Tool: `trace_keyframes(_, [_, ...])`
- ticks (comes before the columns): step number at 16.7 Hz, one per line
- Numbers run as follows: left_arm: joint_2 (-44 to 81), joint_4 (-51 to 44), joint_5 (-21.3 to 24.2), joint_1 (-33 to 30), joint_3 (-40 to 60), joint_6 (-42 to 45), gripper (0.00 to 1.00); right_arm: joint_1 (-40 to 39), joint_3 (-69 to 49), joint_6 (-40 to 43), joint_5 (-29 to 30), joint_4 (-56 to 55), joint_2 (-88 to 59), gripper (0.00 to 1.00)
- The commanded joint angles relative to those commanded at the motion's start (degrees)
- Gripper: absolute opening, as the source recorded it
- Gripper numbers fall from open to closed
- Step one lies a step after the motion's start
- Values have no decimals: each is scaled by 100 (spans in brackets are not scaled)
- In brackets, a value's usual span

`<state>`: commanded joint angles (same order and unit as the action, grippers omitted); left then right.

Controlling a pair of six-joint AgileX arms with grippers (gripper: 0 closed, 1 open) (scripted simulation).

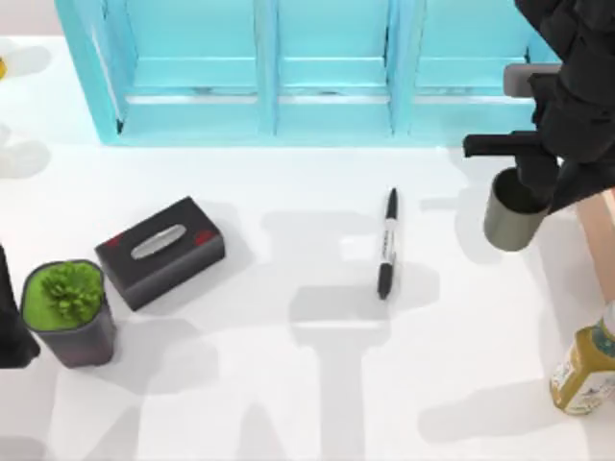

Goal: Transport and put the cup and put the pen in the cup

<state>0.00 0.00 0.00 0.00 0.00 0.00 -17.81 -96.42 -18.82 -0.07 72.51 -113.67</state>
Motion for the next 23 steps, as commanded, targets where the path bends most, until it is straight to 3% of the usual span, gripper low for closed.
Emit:
trace_keyframes(17, [0, 0, 0, 0, 0, 0, 100, -382, 616, -384, 11, -1193, -524, 0])
trace_keyframes(23, [0, 0, 0, 0, 0, 0, 100, -382, 616, -384, 11, -1193, -524, 45])
